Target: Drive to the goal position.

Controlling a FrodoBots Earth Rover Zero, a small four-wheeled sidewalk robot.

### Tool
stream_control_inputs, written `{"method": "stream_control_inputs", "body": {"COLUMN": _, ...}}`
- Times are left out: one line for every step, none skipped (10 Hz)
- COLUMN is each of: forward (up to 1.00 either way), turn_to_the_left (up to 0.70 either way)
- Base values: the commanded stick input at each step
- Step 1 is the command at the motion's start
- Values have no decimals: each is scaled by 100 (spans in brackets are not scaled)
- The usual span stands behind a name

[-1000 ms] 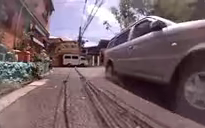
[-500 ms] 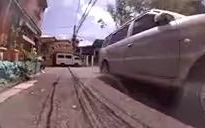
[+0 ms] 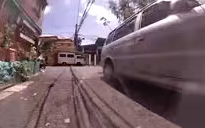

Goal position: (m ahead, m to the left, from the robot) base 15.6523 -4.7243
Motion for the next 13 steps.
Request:
{"method": "stream_control_inputs", "body": {"forward": 70, "turn_to_the_left": 41}}
{"method": "stream_control_inputs", "body": {"forward": 70, "turn_to_the_left": 43}}
{"method": "stream_control_inputs", "body": {"forward": 70, "turn_to_the_left": 43}}
{"method": "stream_control_inputs", "body": {"forward": 70, "turn_to_the_left": 43}}
{"method": "stream_control_inputs", "body": {"forward": 70, "turn_to_the_left": 8}}
{"method": "stream_control_inputs", "body": {"forward": 70, "turn_to_the_left": 8}}
{"method": "stream_control_inputs", "body": {"forward": 70, "turn_to_the_left": 8}}
{"method": "stream_control_inputs", "body": {"forward": 70, "turn_to_the_left": 8}}
{"method": "stream_control_inputs", "body": {"forward": 70, "turn_to_the_left": 8}}
{"method": "stream_control_inputs", "body": {"forward": 70, "turn_to_the_left": 8}}
{"method": "stream_control_inputs", "body": {"forward": 70, "turn_to_the_left": 8}}
{"method": "stream_control_inputs", "body": {"forward": 70, "turn_to_the_left": 8}}
{"method": "stream_control_inputs", "body": {"forward": 70, "turn_to_the_left": 8}}
